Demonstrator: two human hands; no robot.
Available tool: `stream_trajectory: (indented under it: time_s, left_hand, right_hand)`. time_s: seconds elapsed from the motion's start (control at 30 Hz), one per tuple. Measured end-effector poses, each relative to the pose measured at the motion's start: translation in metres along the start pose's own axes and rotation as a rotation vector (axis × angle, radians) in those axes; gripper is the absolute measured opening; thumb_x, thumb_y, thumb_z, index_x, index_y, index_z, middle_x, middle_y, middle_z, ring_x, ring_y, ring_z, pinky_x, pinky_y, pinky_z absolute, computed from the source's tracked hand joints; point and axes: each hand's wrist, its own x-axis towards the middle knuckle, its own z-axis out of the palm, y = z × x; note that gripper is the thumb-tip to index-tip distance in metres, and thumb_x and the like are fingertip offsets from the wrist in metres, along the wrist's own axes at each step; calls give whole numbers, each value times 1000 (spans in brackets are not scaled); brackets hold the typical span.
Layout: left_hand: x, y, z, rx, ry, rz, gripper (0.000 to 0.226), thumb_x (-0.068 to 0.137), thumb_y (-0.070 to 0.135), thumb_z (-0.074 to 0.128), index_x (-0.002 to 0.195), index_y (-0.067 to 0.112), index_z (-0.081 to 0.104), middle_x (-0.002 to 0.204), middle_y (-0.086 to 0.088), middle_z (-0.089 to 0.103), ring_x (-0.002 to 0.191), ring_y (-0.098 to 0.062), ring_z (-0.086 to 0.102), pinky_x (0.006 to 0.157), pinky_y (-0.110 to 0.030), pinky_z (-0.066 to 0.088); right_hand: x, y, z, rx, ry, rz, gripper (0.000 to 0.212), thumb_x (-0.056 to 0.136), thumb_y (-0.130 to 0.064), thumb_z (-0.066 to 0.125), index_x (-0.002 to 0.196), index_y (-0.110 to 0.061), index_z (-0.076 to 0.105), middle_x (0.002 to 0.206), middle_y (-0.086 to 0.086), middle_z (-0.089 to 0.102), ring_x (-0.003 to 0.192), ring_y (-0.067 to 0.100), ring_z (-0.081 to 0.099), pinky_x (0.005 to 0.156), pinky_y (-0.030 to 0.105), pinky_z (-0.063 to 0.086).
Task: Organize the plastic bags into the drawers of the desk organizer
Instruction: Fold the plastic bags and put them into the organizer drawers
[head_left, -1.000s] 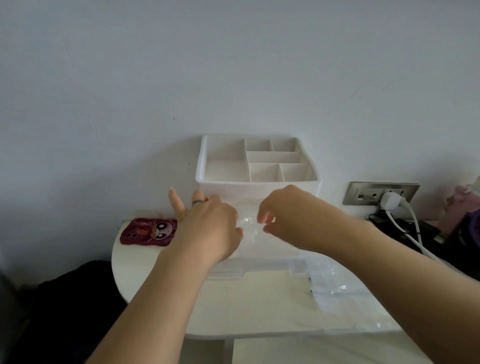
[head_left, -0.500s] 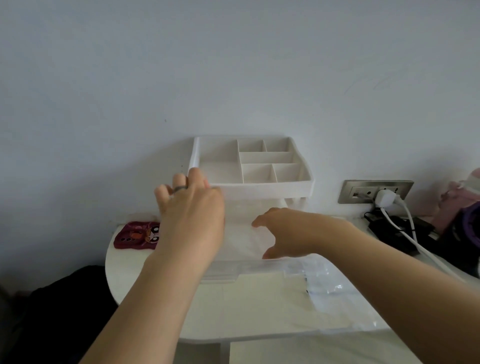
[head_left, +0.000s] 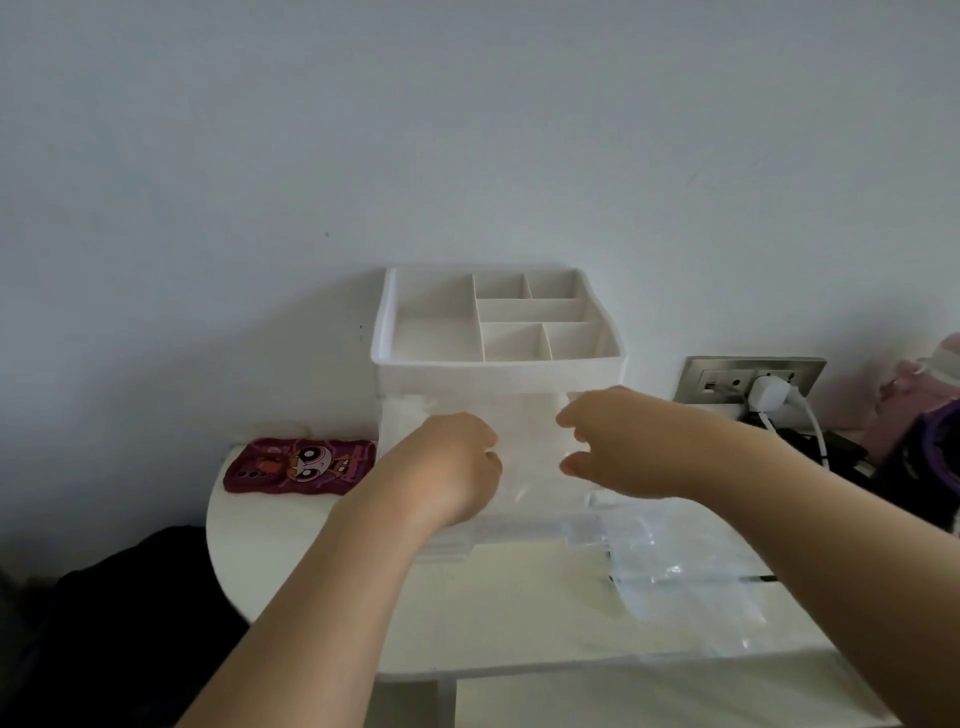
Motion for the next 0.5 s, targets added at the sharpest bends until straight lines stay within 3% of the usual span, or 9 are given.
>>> stream_trajectory:
  time_s: [0.2,0.27,0.33,0.43,0.5]
  left_hand:
    - [3,-7,7,-19,21,14,42,98,28,40,139,26,43,147,5,41,130,-13,43,89,-16,29]
    - [1,-7,6,-11,35,34,42,98,28,41,140,26,43,147,5,41,131,-12,42,91,-16,28]
    - [-2,-6,2,0,59,68,41,98,27,40,139,26,44,146,7,41,131,-10,41,90,-14,26]
    - [-8,-5,-1,25,27,93,32,98,26,39,125,27,57,136,8,52,120,-10,50,88,-16,33]
    - [-11,1,2,73,-60,89,30,99,30,37,109,21,65,122,2,62,108,-16,58,85,-24,42]
  right_hand:
    - [10,-2,15,-27,-65,-2,33,98,-22,46,124,-4,53,124,9,57,111,23,56,92,30,44]
    - [8,-1,11,-6,-15,-20,33,98,-23,48,126,-7,53,128,7,55,115,22,54,97,31,43]
    - [3,5,0,85,116,-55,33,96,-25,52,127,-16,56,127,-1,56,111,13,56,97,22,41]
    - [-11,22,-15,293,358,-93,20,90,-26,59,107,-29,68,93,-21,64,79,-10,59,71,-2,38]
    - [-23,41,-13,402,480,-55,10,87,-24,62,85,-32,69,73,-24,63,70,-10,59,62,-1,40]
